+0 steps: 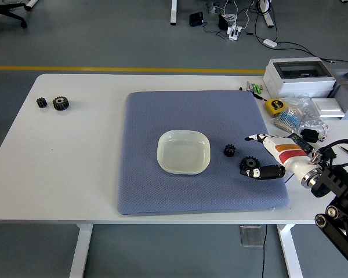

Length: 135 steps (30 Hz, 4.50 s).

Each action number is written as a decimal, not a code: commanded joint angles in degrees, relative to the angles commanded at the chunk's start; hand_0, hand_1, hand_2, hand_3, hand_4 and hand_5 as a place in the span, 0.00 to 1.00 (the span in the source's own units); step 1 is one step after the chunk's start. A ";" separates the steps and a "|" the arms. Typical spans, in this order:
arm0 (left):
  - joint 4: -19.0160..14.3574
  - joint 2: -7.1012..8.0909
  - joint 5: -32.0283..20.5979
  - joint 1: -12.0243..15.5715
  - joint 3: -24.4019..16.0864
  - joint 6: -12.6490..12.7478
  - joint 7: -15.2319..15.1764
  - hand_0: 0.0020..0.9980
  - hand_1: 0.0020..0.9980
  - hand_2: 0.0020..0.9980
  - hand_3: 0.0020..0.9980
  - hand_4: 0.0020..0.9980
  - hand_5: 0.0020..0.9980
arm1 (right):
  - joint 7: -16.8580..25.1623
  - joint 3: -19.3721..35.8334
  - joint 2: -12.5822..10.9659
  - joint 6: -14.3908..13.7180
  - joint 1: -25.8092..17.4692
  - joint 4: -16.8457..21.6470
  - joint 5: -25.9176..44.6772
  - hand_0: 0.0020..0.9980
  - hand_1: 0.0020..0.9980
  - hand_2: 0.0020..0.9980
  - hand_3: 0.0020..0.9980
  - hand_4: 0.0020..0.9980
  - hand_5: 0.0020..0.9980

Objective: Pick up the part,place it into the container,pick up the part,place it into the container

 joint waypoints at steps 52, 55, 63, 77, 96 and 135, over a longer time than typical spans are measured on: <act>0.00 0.00 -0.11 0.20 0.04 0.09 0.24 0.66 0.66 0.64 0.56 0.58 0.52 | 1.14 -6.20 0.01 -5.94 3.15 -7.82 3.22 0.22 0.45 0.54 0.55 0.97 0.31; 0.00 0.00 -0.39 0.20 0.25 0.15 0.21 0.66 0.66 0.64 0.56 0.58 0.52 | 1.44 -6.21 -0.05 -6.21 3.26 -7.76 4.97 0.08 0.33 0.50 0.55 0.91 0.39; 0.00 0.00 -0.45 0.10 0.26 0.18 0.19 0.66 0.66 0.64 0.56 0.58 0.52 | 0.86 -6.64 0.00 -5.56 3.67 -8.86 5.23 0.03 0.25 0.46 0.55 0.87 0.39; 0.00 0.00 -0.30 0.06 0.21 0.13 0.23 0.66 0.66 0.64 0.56 0.58 0.52 | 0.66 -7.56 0.14 -6.20 4.17 -9.62 4.94 0.01 0.22 0.37 0.53 0.83 0.42; 0.00 0.00 -0.01 -0.03 -0.05 0.02 0.26 0.65 0.66 0.64 0.56 0.58 0.52 | 0.80 -6.63 -0.71 -7.77 4.20 -5.95 4.58 0.00 0.12 0.26 0.44 0.84 0.33; 0.00 0.00 0.86 0.49 -0.80 0.03 0.30 0.65 0.66 0.64 0.56 0.58 0.52 | -2.07 -7.84 -6.96 4.90 1.85 6.41 -4.42 0.55 0.65 0.70 0.64 1.00 0.22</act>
